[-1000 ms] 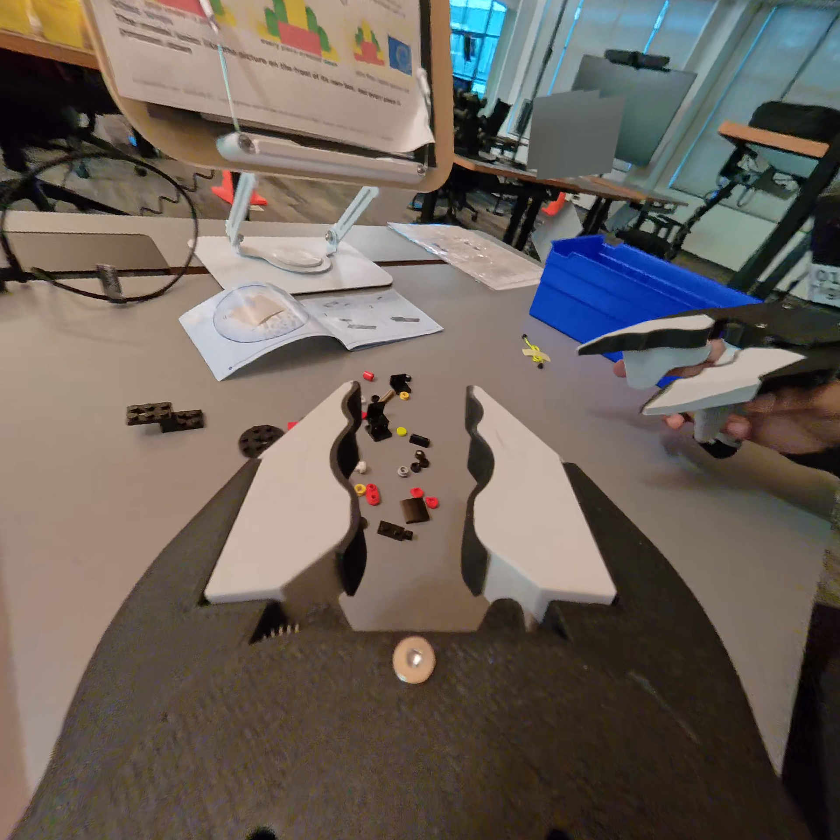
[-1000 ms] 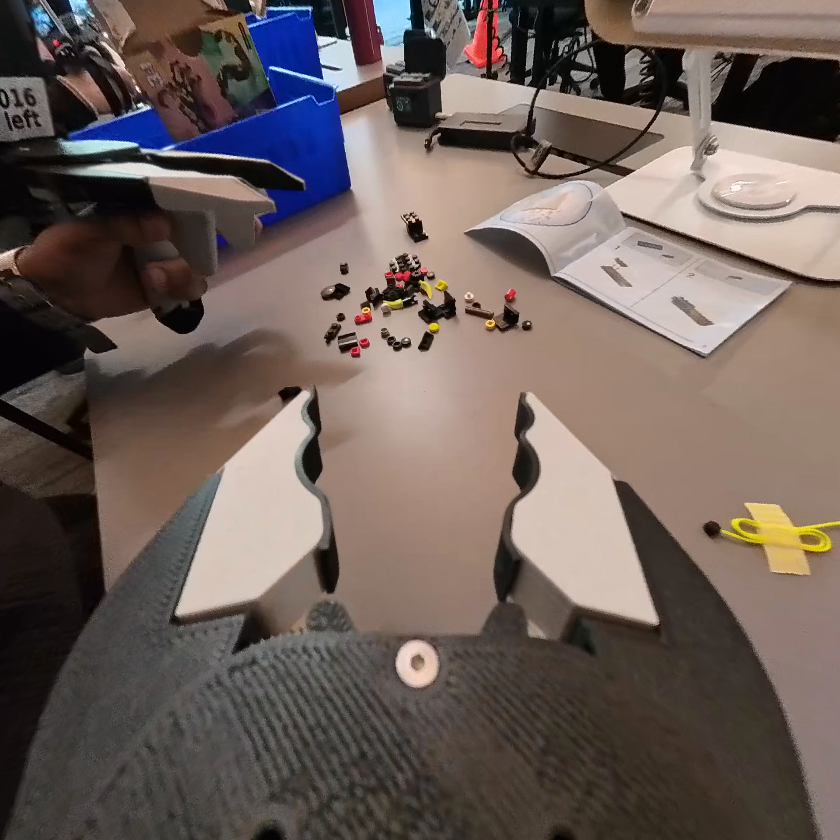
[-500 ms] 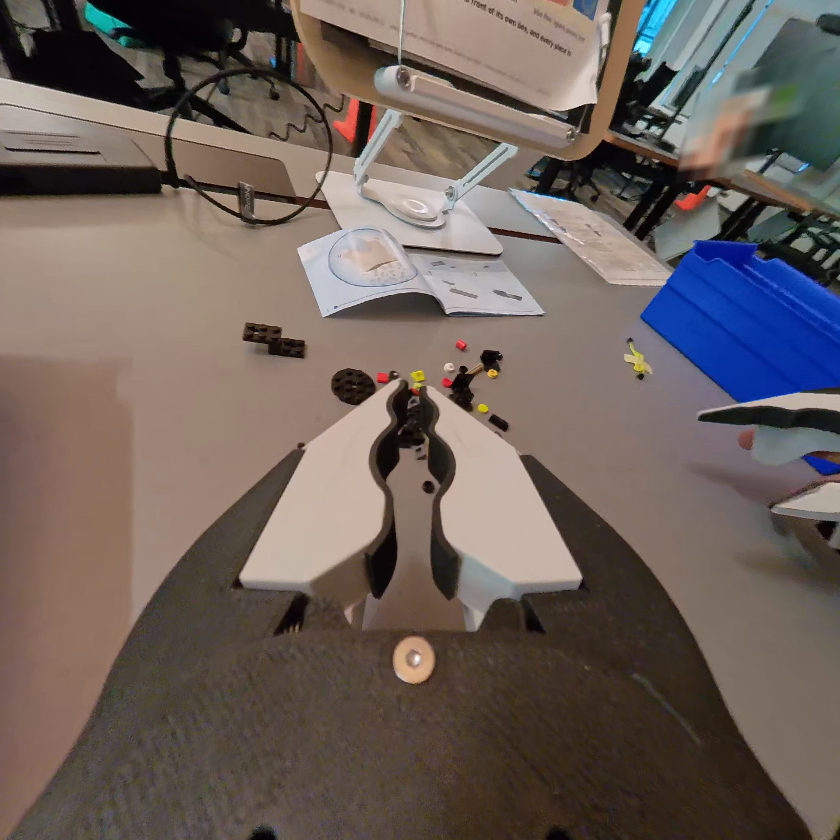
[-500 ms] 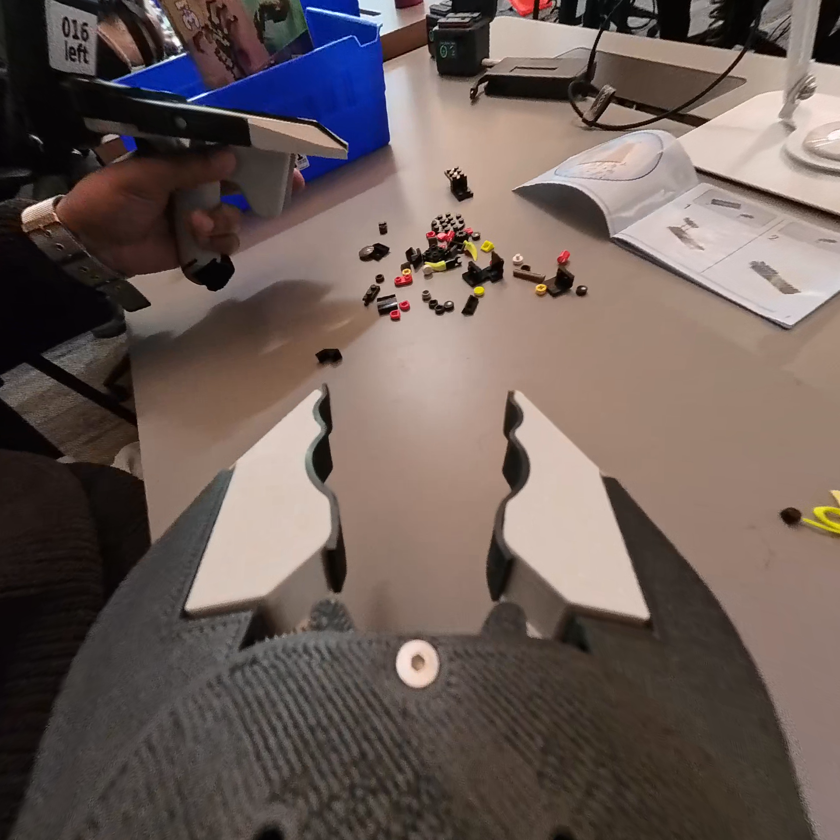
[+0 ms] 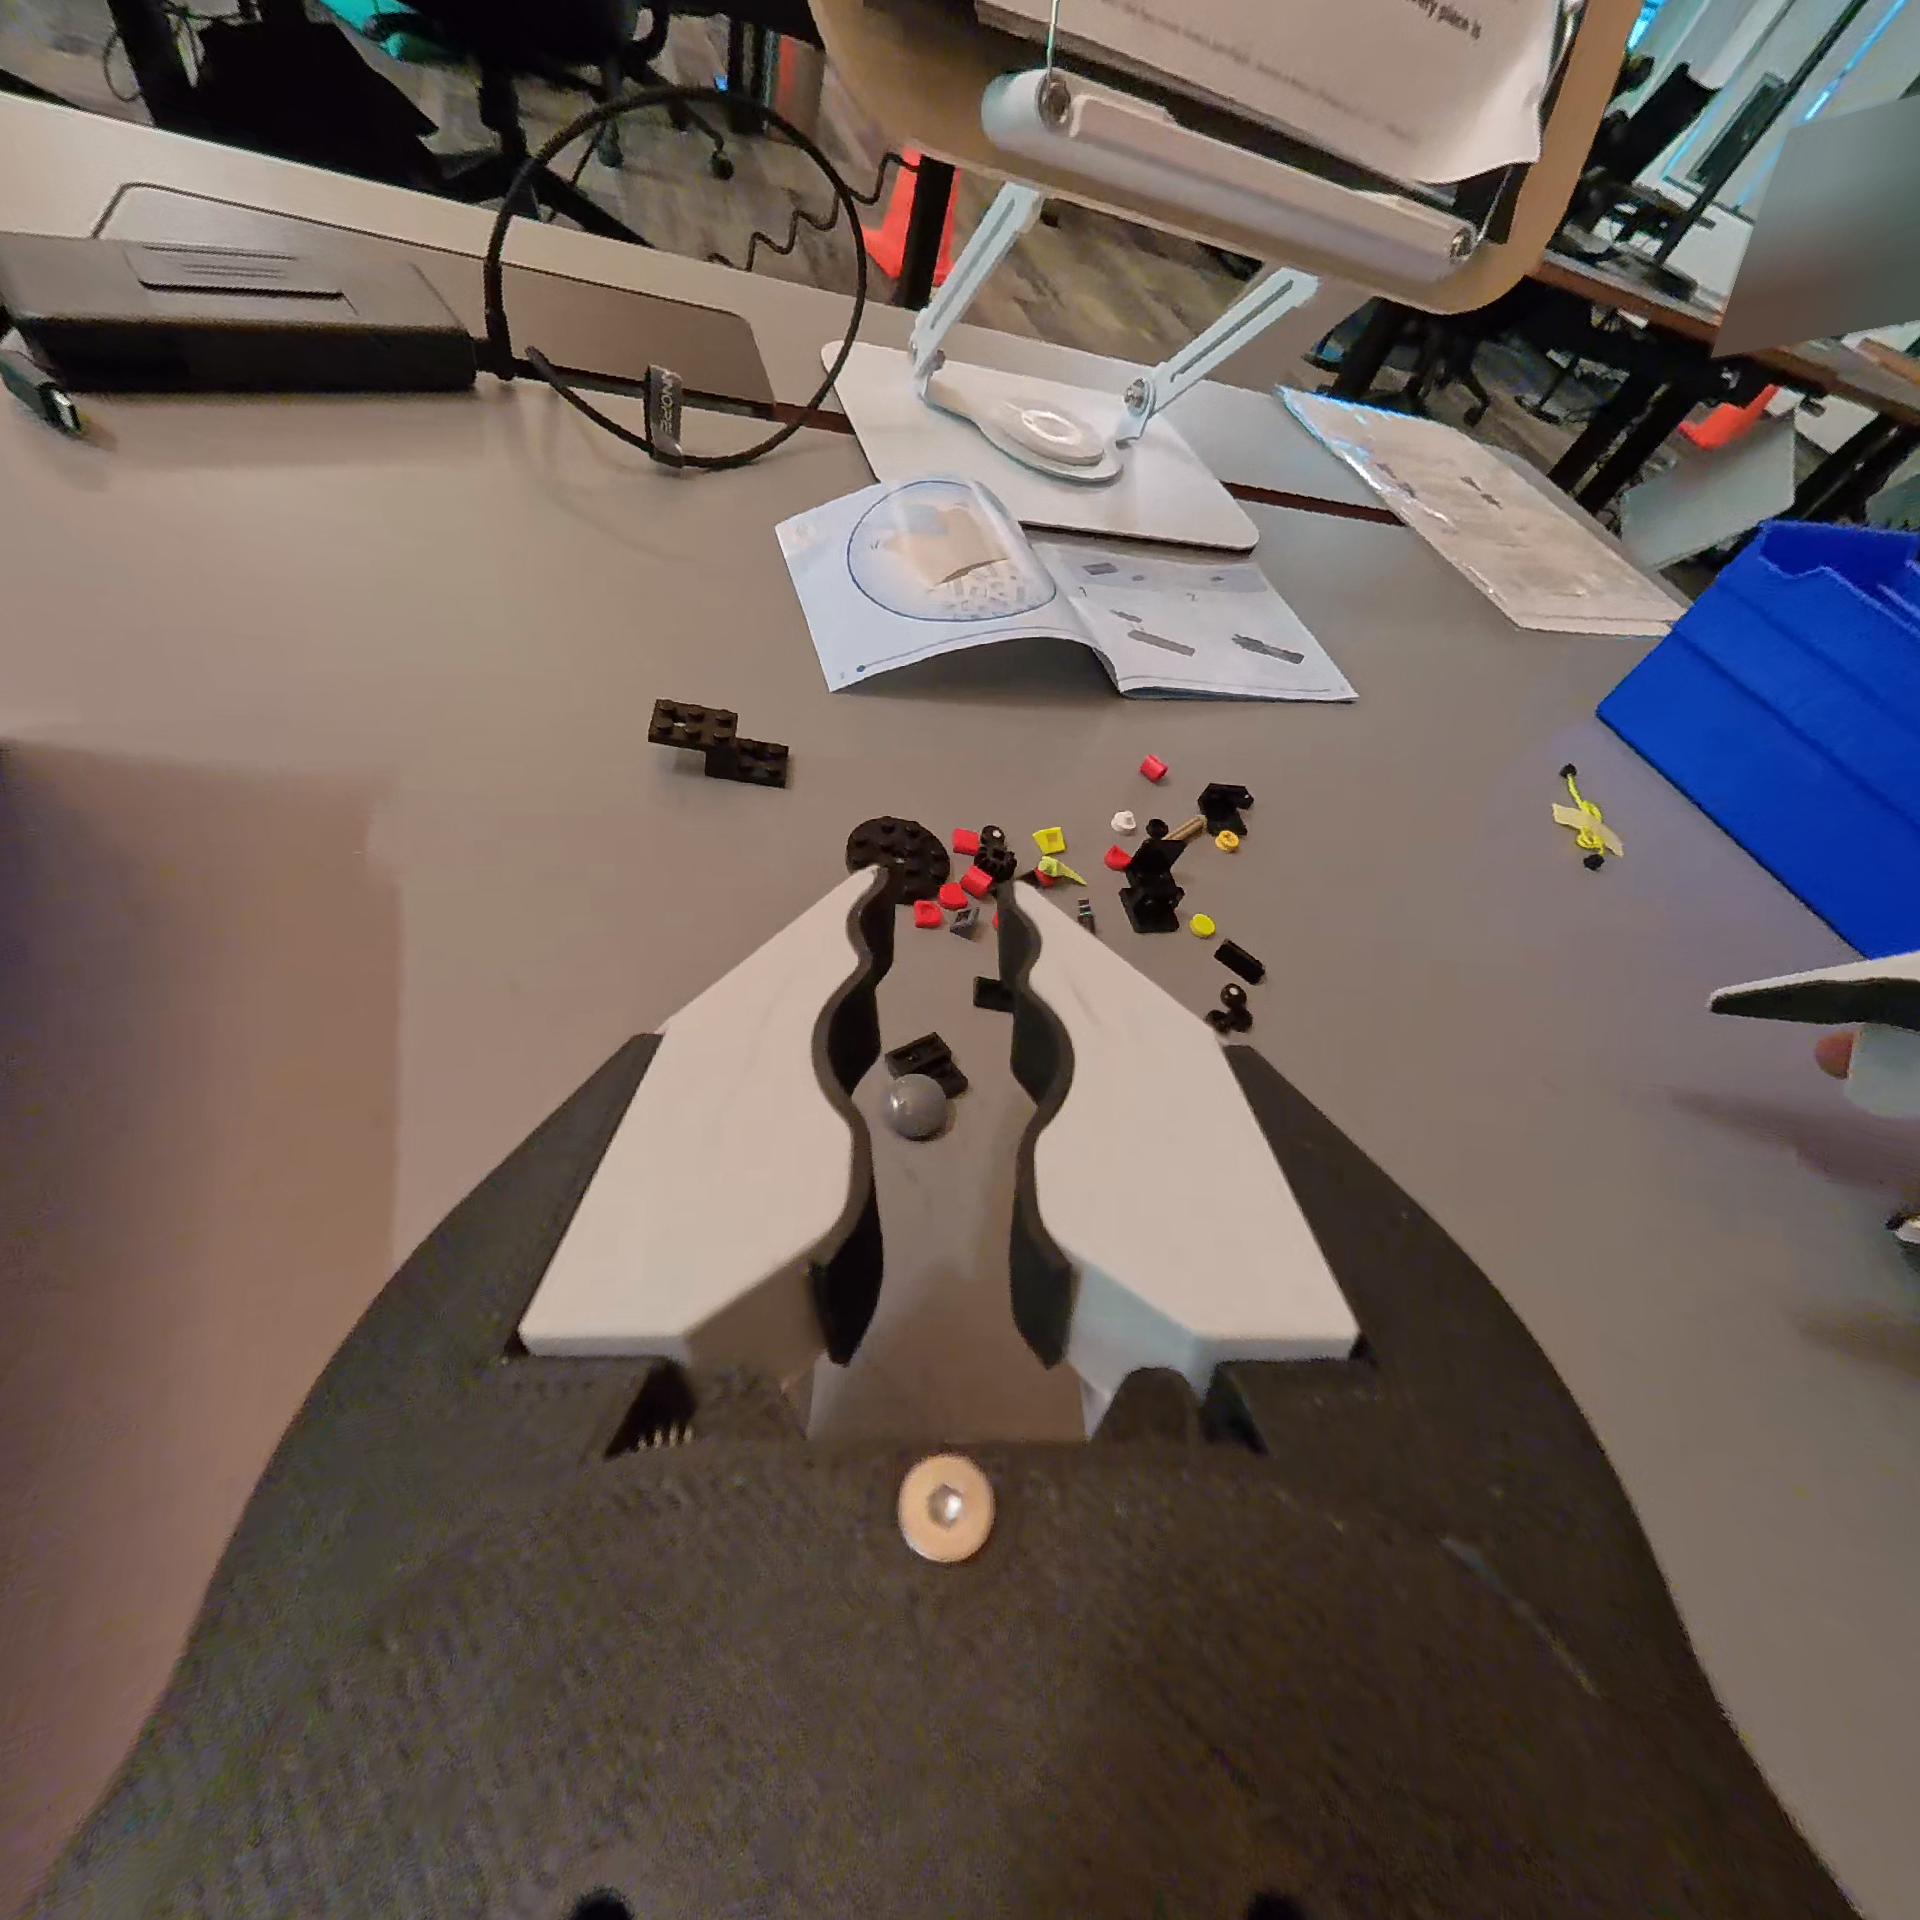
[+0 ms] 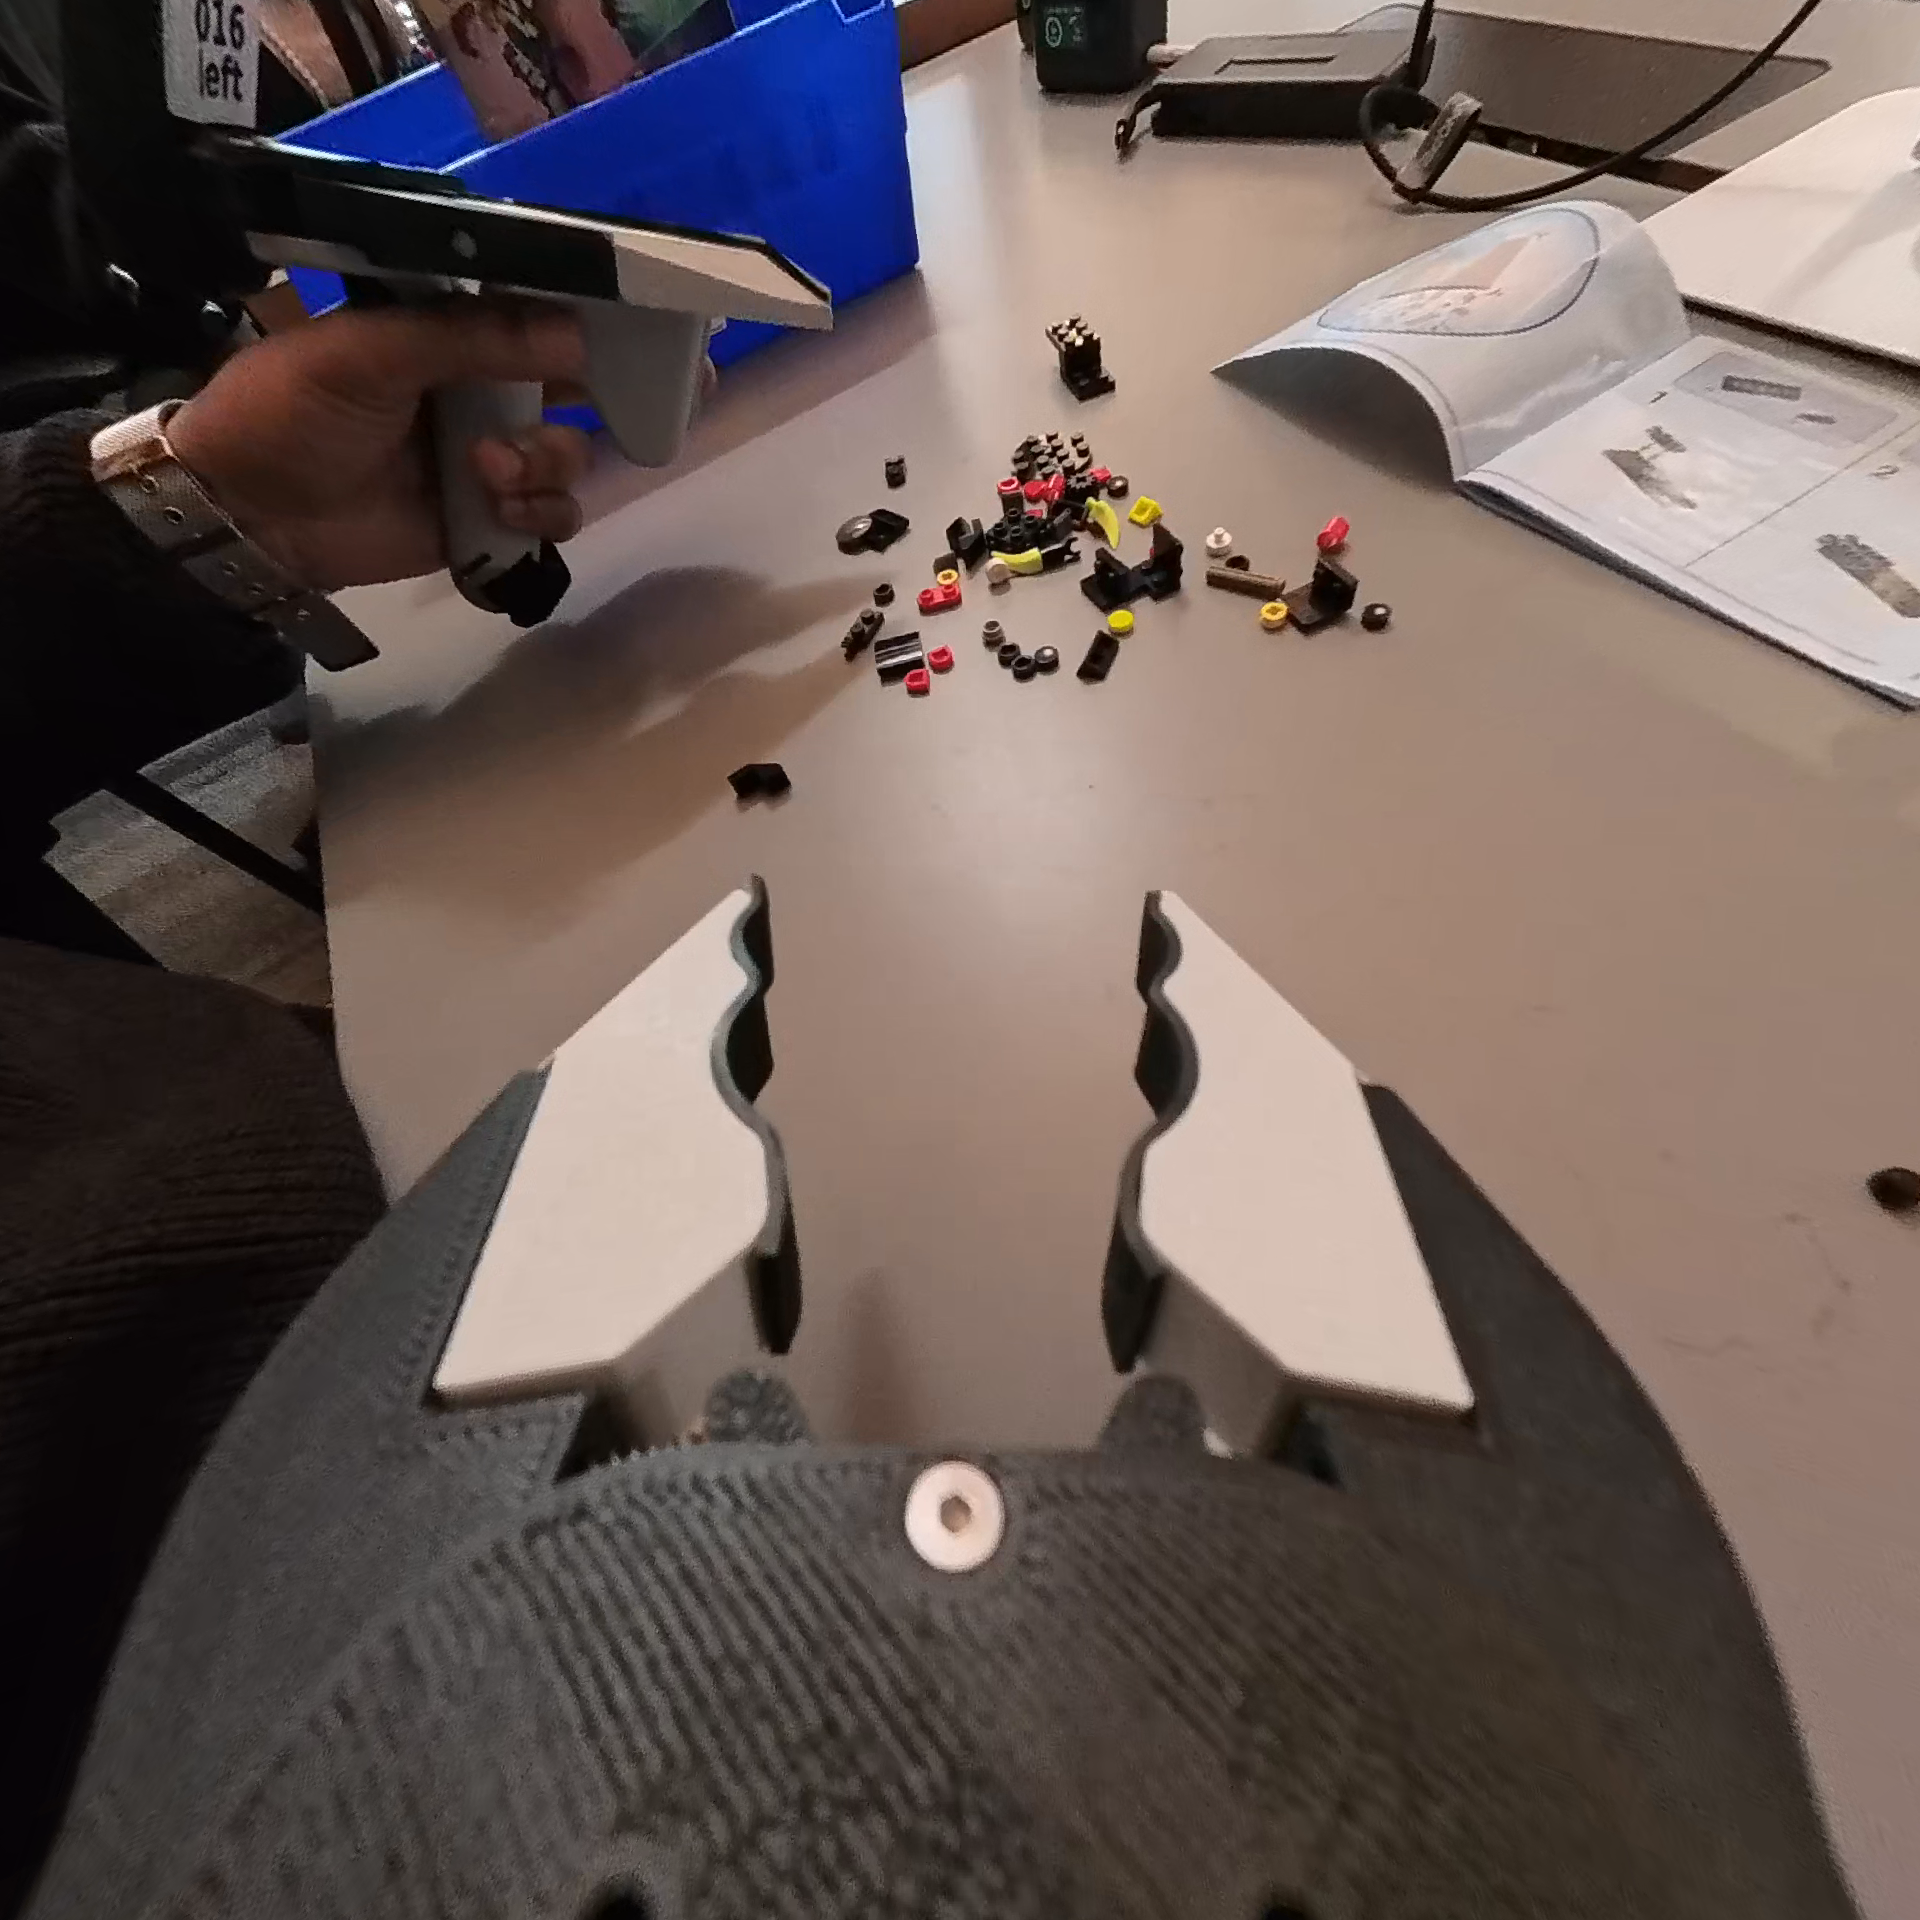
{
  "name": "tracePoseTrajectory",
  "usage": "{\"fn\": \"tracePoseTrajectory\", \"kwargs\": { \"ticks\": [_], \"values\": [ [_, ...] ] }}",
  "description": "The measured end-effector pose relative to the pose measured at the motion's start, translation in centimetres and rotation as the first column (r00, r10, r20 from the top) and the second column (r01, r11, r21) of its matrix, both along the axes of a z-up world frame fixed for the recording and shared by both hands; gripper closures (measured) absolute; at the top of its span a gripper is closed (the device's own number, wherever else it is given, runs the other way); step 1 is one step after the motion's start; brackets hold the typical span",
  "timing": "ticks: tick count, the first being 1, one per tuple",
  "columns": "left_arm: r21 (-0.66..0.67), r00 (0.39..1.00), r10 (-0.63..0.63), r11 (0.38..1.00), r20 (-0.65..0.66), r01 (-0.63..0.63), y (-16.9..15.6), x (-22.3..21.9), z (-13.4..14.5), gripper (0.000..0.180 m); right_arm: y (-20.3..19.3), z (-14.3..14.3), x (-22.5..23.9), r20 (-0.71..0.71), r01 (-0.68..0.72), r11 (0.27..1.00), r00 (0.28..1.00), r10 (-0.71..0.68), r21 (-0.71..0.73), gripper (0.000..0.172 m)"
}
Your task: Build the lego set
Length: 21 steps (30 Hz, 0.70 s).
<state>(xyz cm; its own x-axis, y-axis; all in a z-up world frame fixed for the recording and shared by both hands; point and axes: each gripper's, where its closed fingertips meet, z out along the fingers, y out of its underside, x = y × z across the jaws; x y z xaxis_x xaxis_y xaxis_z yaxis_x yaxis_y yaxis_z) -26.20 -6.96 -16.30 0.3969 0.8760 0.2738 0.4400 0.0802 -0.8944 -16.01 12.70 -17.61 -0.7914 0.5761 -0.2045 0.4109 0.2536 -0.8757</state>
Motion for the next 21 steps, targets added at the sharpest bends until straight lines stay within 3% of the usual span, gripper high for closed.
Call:
{"fn": "tracePoseTrajectory", "kwargs": {
  "ticks": [21],
  "values": [
    [-0.221, 0.995, -0.089, 0.971, 0.039, 0.095, 1.9, -0.2, -3.0, 0.164, -0.4, -1.8, -0.9, 0.002, -0.074, 0.997, 0.997, 0.074, 0.037, 0.110]
  ]
}}
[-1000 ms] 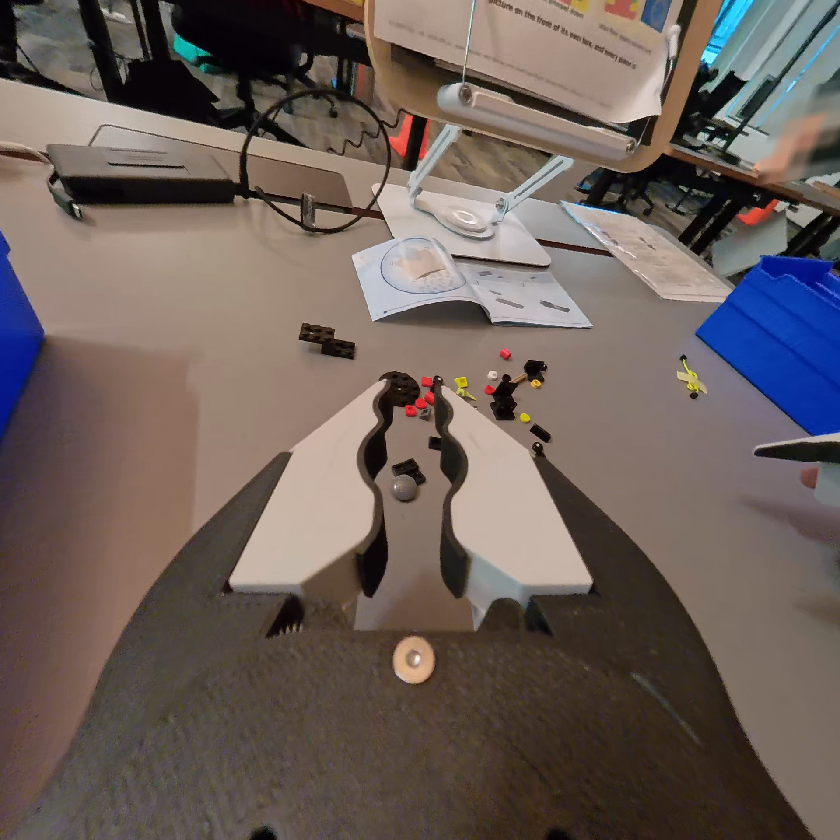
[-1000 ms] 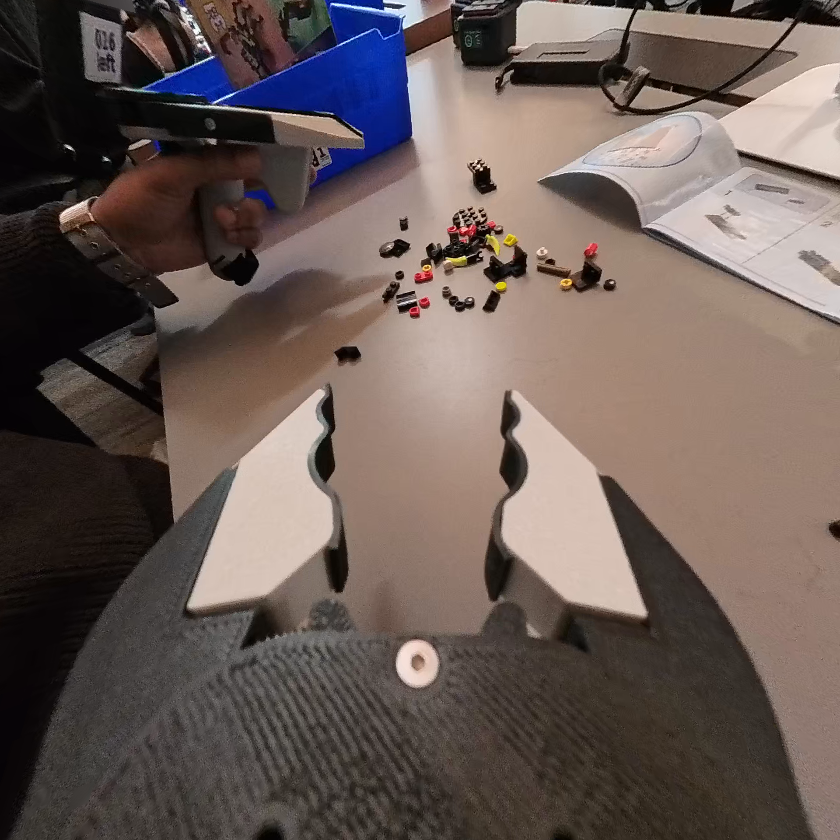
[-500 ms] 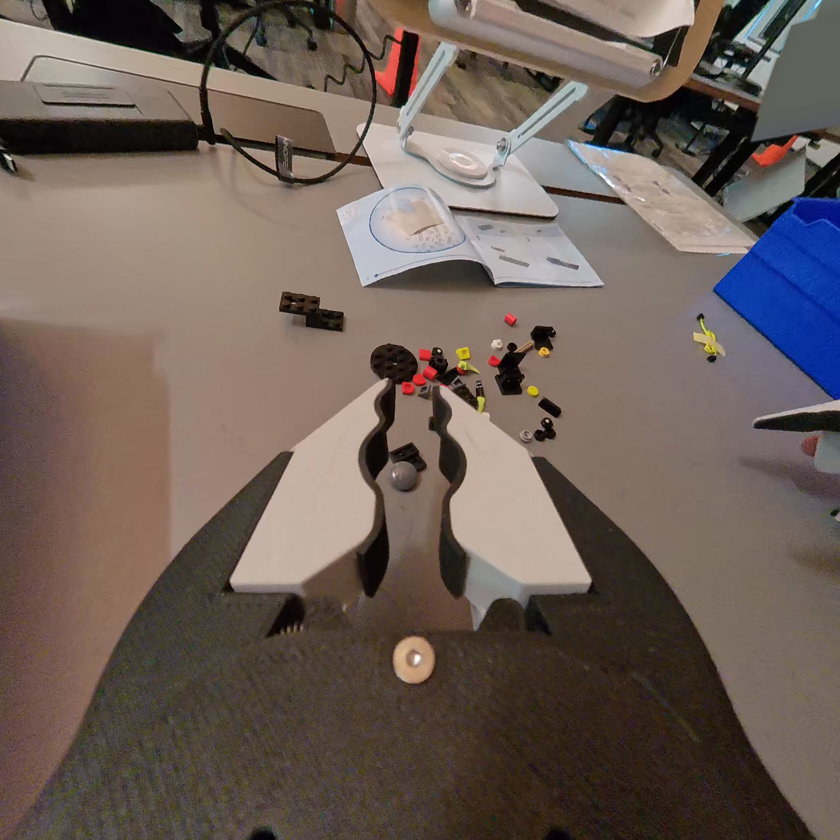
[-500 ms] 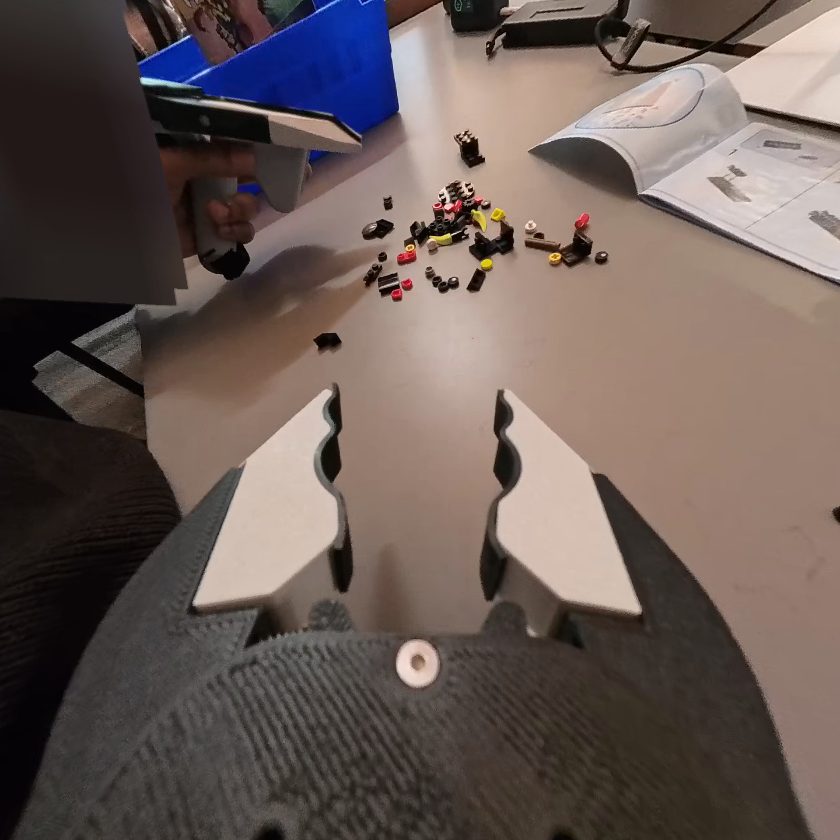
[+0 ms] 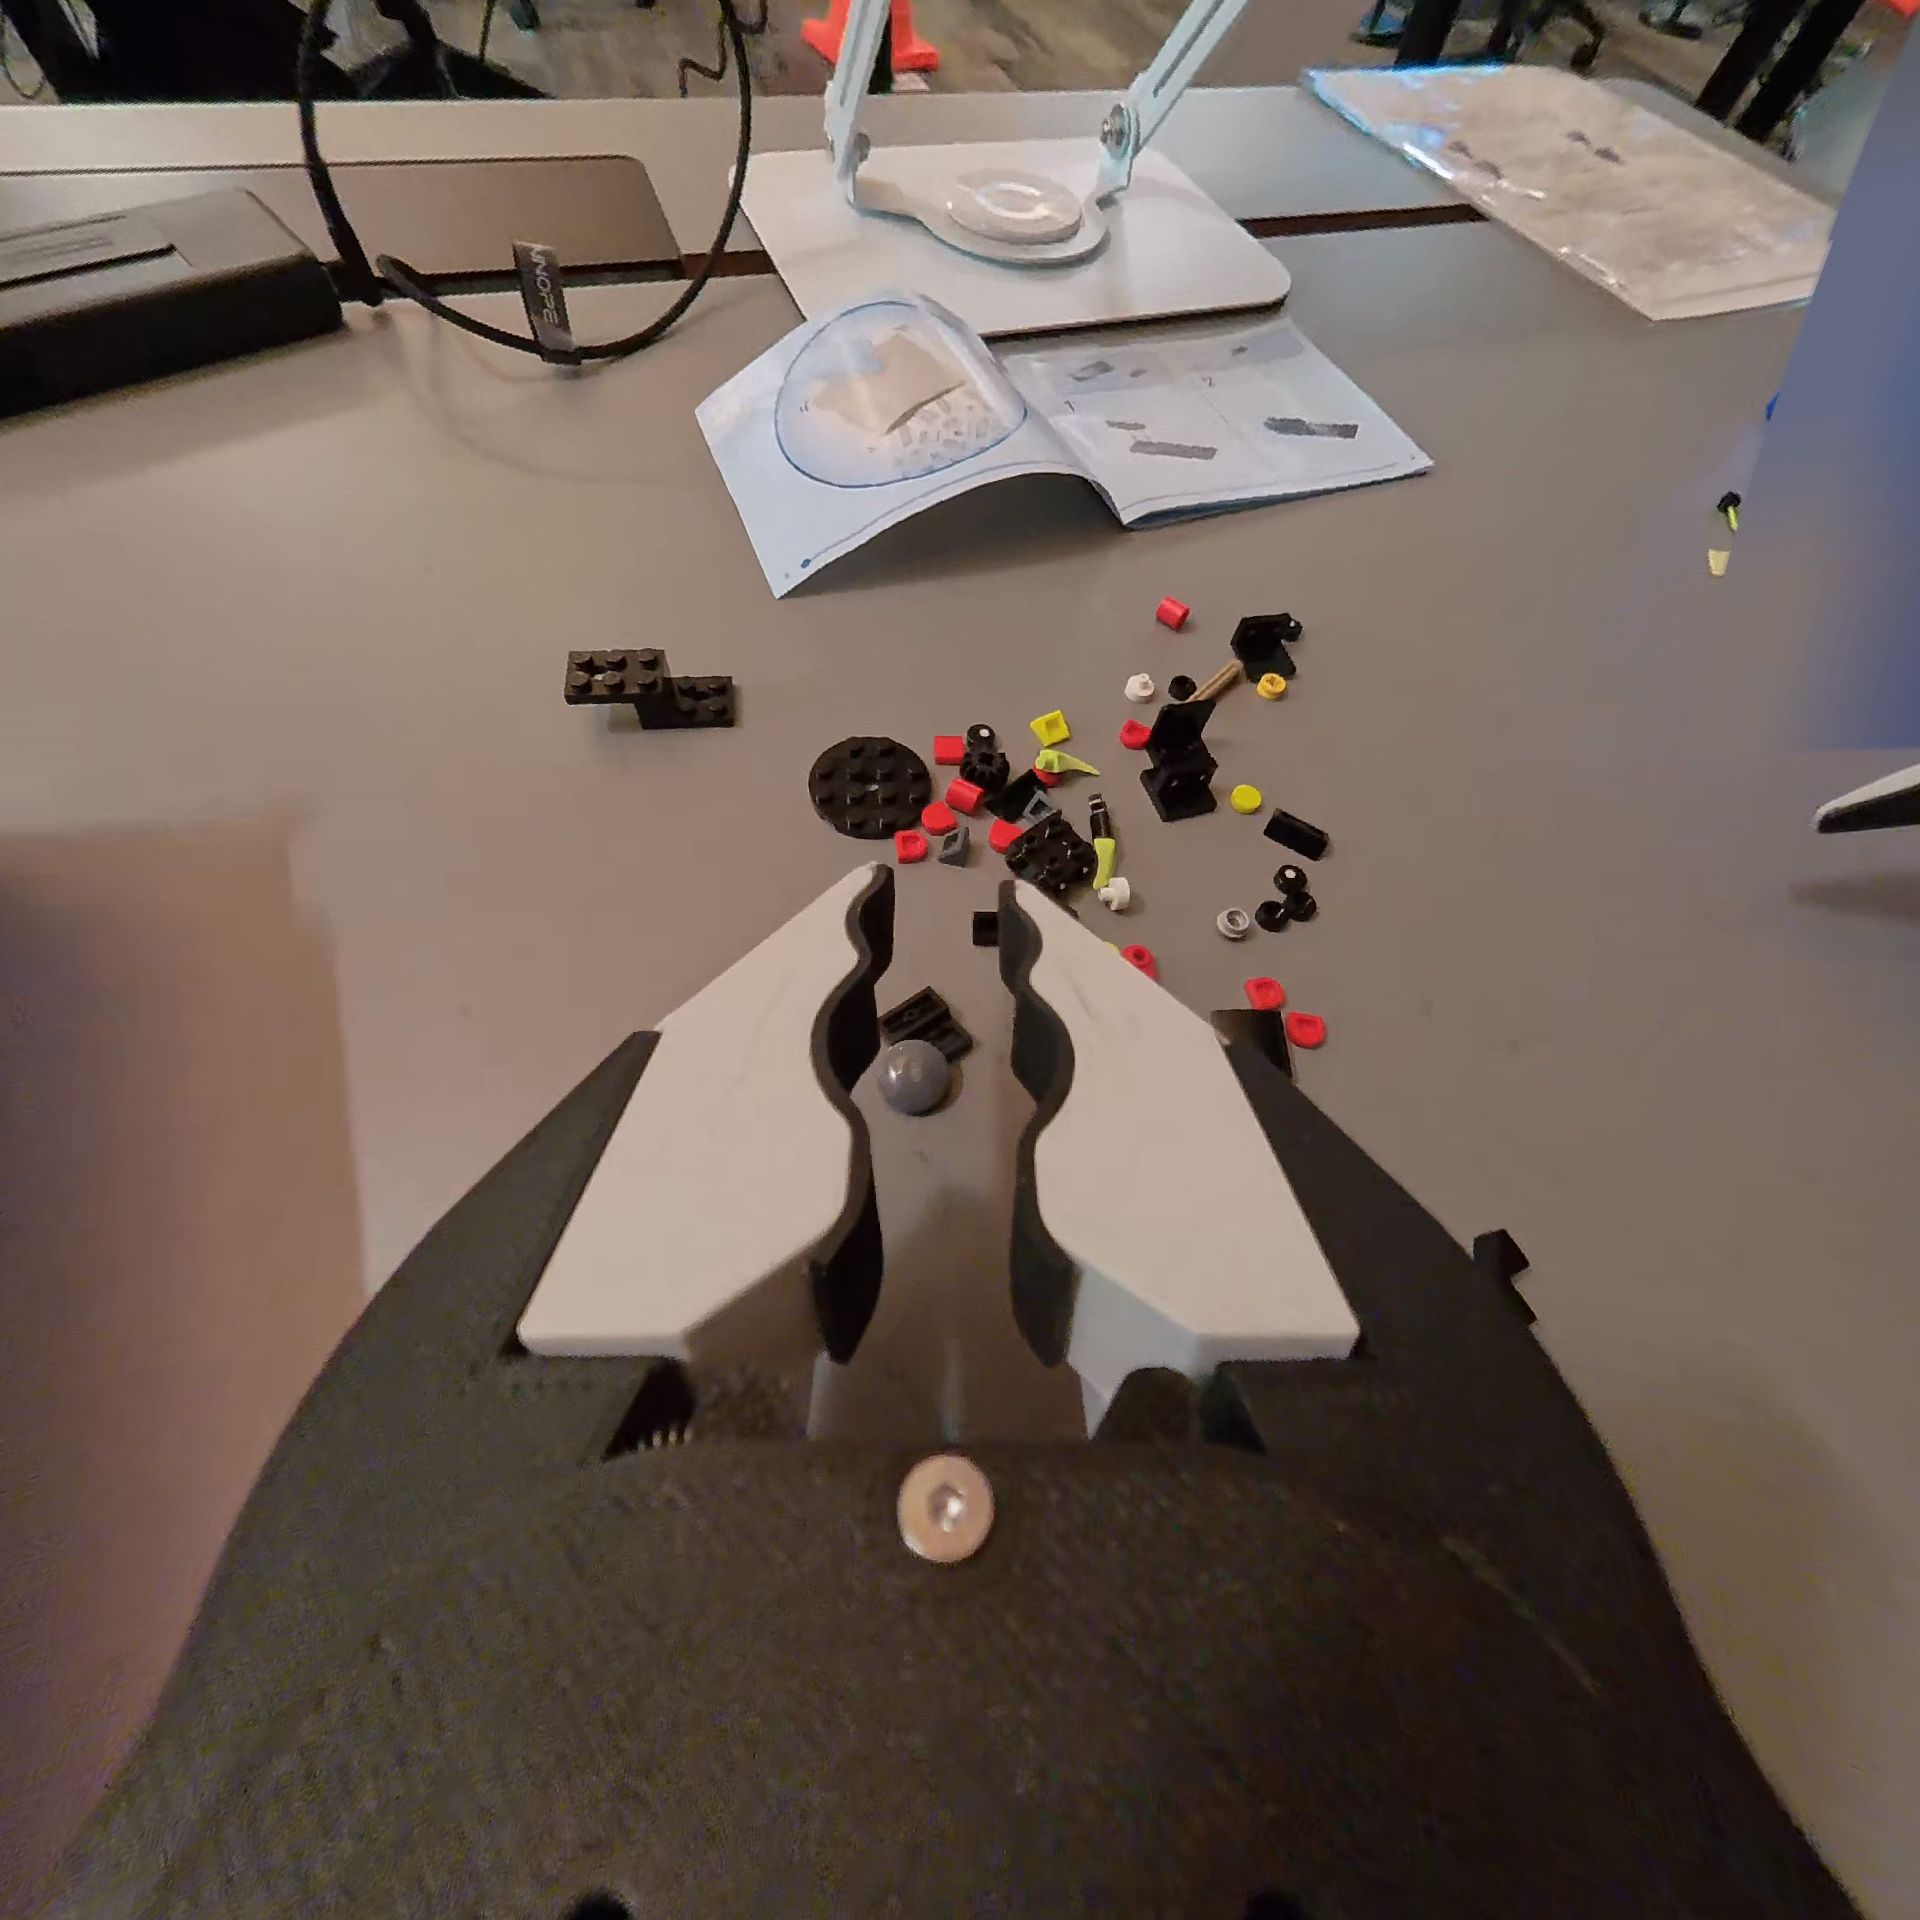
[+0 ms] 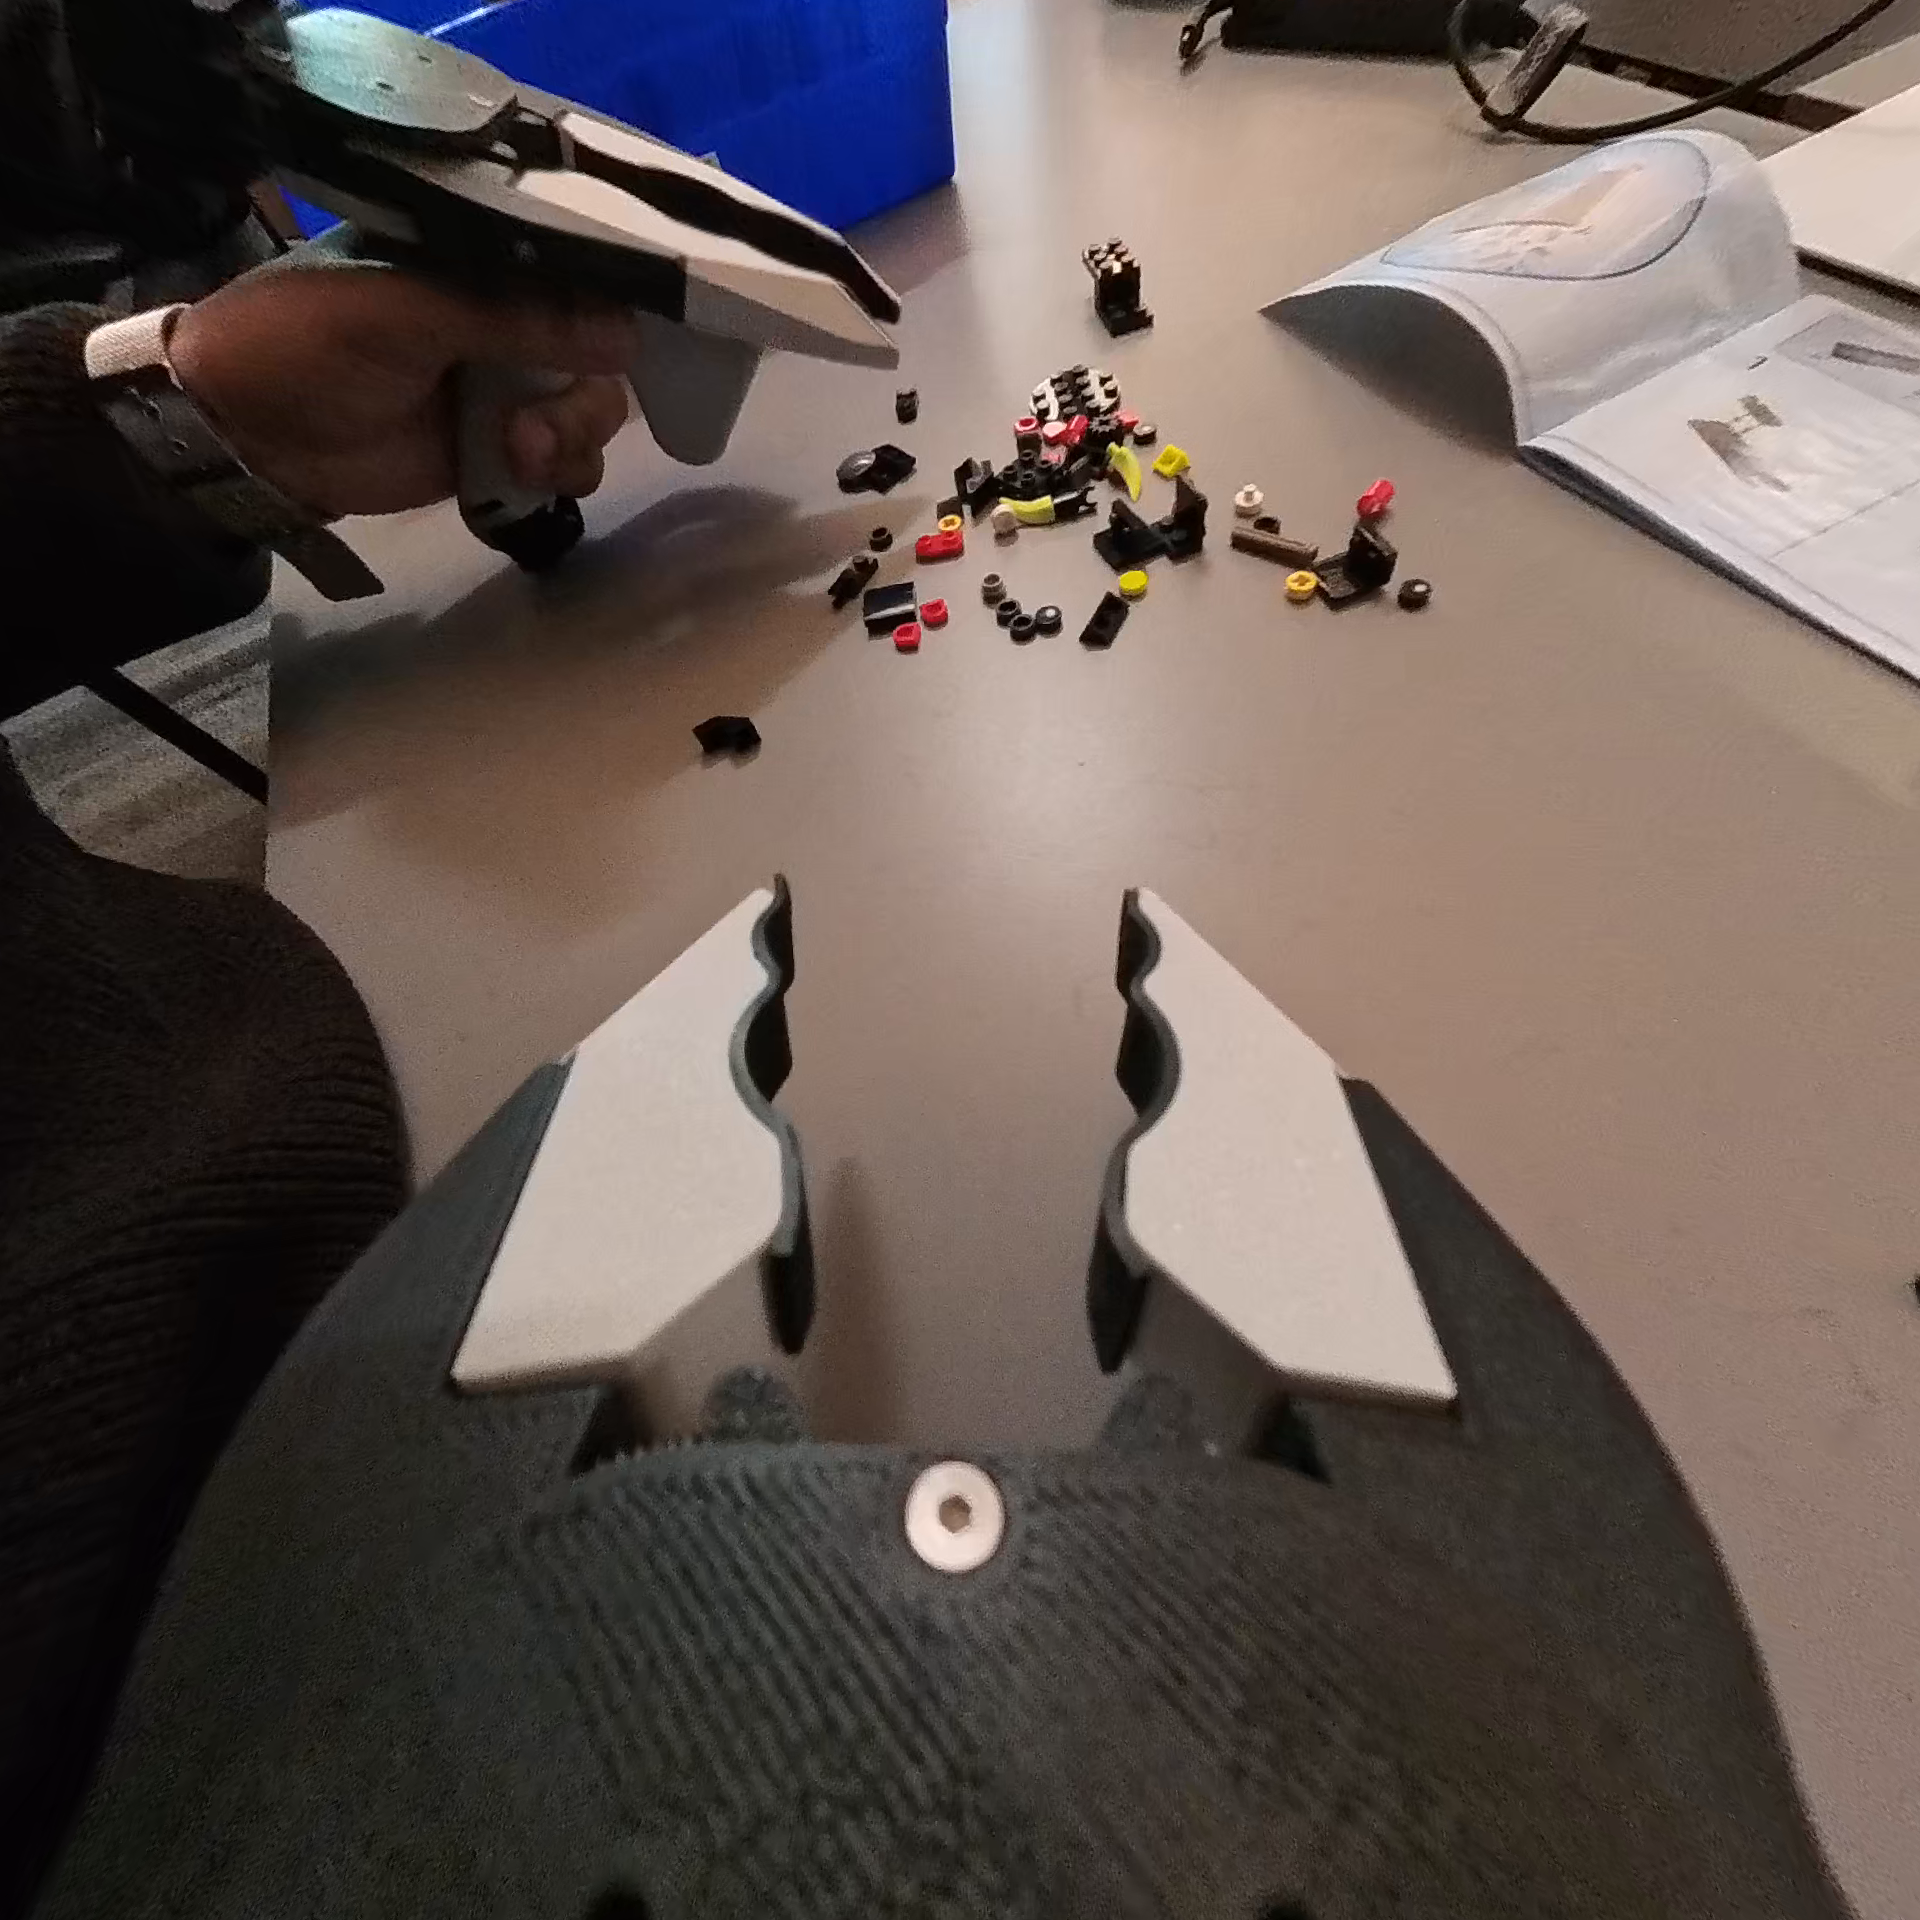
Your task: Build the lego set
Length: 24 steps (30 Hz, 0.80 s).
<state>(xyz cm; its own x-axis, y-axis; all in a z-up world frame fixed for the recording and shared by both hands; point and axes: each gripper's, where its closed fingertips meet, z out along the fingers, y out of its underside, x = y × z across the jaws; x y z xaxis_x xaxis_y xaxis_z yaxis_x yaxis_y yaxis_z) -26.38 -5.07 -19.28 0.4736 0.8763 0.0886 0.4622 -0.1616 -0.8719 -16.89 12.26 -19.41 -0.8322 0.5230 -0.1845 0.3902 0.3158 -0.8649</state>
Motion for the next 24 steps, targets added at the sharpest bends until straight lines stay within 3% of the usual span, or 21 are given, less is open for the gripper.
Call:
{"fn": "tracePoseTrajectory", "kwargs": {
  "ticks": [24],
  "values": [
    [0.012, 1.000, -0.009, 1.000, 0.006, 0.009, 0.14, 0.15, 0.06, 0.161, -0.03, -0.24, -0.01, 0.025, -0.003, 1.000, 1.000, 0.003, 0.003, 0.110]
  ]
}}
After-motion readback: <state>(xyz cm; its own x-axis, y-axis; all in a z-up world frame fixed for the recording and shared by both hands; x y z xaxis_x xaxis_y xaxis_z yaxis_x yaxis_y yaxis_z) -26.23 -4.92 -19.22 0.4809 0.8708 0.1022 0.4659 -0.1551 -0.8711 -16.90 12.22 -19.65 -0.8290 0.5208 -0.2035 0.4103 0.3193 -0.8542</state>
